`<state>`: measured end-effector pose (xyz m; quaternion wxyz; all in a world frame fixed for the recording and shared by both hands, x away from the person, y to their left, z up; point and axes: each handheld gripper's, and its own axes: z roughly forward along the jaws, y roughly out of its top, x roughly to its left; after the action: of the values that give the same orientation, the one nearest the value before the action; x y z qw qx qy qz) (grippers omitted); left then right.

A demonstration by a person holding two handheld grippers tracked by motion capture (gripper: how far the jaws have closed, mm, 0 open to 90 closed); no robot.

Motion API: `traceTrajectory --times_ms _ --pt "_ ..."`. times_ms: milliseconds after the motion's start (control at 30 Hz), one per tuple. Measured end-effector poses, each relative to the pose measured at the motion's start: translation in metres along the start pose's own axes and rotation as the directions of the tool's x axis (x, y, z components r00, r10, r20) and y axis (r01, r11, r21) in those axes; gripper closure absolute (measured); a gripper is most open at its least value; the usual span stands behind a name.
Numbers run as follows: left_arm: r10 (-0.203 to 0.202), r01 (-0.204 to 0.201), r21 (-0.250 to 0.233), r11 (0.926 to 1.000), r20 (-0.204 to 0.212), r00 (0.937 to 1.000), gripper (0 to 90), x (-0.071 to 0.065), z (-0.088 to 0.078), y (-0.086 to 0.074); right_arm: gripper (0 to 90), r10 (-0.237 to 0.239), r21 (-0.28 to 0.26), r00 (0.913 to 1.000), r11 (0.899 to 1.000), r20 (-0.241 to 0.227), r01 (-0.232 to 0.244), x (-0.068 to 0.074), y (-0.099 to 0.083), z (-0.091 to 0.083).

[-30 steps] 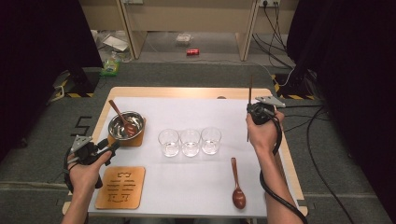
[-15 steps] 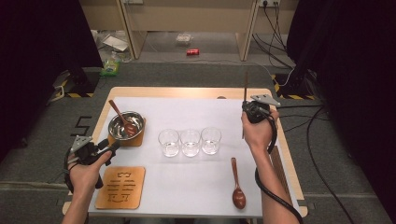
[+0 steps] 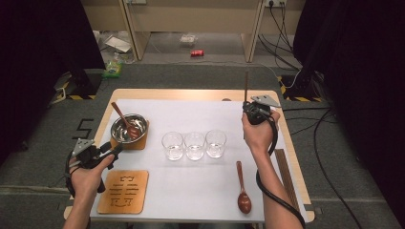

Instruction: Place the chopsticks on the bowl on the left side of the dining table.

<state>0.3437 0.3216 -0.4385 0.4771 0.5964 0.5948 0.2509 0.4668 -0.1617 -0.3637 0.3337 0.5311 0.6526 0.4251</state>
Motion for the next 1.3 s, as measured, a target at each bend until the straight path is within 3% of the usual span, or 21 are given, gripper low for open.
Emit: traceTrajectory --times_ms 933,1300 --pt "-0.007 0.007 -0.002 1.0000 0.007 1.0000 44.4 -0.001 0.000 0.000 84.6 0.014 -0.025 0.9993 1.000 -0.033 -0.015 0.019 0.006 0.012" --pt "-0.005 0.005 -0.004 1.0000 0.006 1.0000 44.4 -0.001 0.000 0.000 84.6 -0.005 -0.030 0.9985 1.000 -0.054 0.003 0.031 0.006 0.018"
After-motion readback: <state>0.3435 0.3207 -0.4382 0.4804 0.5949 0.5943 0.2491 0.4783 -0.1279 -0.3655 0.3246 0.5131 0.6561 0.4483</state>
